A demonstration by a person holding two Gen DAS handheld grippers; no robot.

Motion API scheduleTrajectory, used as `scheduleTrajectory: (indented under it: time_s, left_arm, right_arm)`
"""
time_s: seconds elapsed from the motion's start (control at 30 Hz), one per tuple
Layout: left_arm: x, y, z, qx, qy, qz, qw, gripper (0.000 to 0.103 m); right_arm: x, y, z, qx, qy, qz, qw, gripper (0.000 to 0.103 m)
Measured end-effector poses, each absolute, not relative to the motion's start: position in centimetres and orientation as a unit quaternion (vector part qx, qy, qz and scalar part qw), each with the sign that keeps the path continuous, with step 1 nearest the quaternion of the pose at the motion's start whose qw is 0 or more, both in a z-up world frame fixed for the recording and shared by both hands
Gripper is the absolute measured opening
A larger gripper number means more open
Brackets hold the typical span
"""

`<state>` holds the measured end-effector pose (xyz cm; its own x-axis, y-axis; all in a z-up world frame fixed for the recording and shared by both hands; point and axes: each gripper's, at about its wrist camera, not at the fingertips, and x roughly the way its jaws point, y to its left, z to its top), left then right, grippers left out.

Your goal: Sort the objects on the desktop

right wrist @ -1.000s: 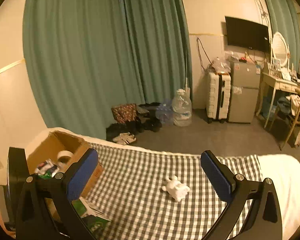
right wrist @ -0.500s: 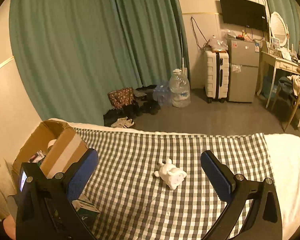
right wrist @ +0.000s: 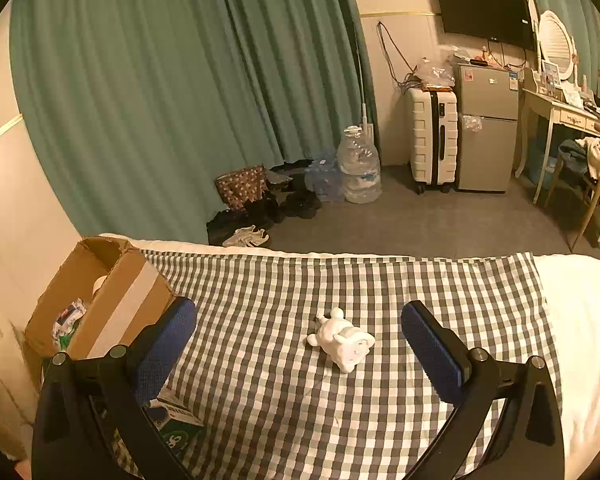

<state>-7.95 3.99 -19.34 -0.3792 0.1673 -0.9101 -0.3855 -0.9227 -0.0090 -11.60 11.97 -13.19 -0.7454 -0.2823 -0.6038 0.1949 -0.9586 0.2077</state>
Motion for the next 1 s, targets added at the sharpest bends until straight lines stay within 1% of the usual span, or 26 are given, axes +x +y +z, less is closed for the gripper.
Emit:
scheduleTrajectory:
  time_s: [0.13, 0.23, 0.33, 0.43, 0.6, 0.8, 1.0]
  left_arm:
    - [-8.3, 3.0, -17.5, -0.511, 0.093, 0.842, 0.145, 0.103]
    - [-8.2, -0.3, -13.6, -0.476, 0.07, 0.869, 0.114, 0.103]
    - [-8.5, -4.1, -10.4, -0.45, 0.037, 0.887, 0.096, 0.103]
    - [-8.6, -6.3, -8.8, -0.434, 0.023, 0.898, 0.074, 0.103]
    - [-8.1, -8.8, -7.1, -0.398, -0.01, 0.917, 0.039, 0.103]
    - [-7.8, -11.3, -6.3, -0.38, -0.023, 0.925, 0.011, 0.103]
    - [-7.7, -13.6, -5.5, -0.371, -0.046, 0.927, 0.006, 0.103]
  right_arm:
    - [-11.2, 12.0, -13.3, 0.336, -0.06, -0.931, 0.127, 0.103]
    - [-11.0, 12.0, -13.8, 0.341, -0.056, -0.929, 0.135, 0.103]
    - [-10.8, 11.4, -14.9, 0.352, -0.039, -0.922, 0.155, 0.103]
    - [-10.0, 10.2, -16.8, 0.362, -0.02, -0.911, 0.196, 0.103]
    - [-7.5, 6.1, -20.1, 0.366, 0.041, -0.882, 0.293, 0.103]
    - [-5.3, 1.8, -23.0, 0.372, 0.063, -0.84, 0.391, 0.103]
    - [-4.0, -2.6, -24.7, 0.354, 0.138, -0.81, 0.447, 0.103]
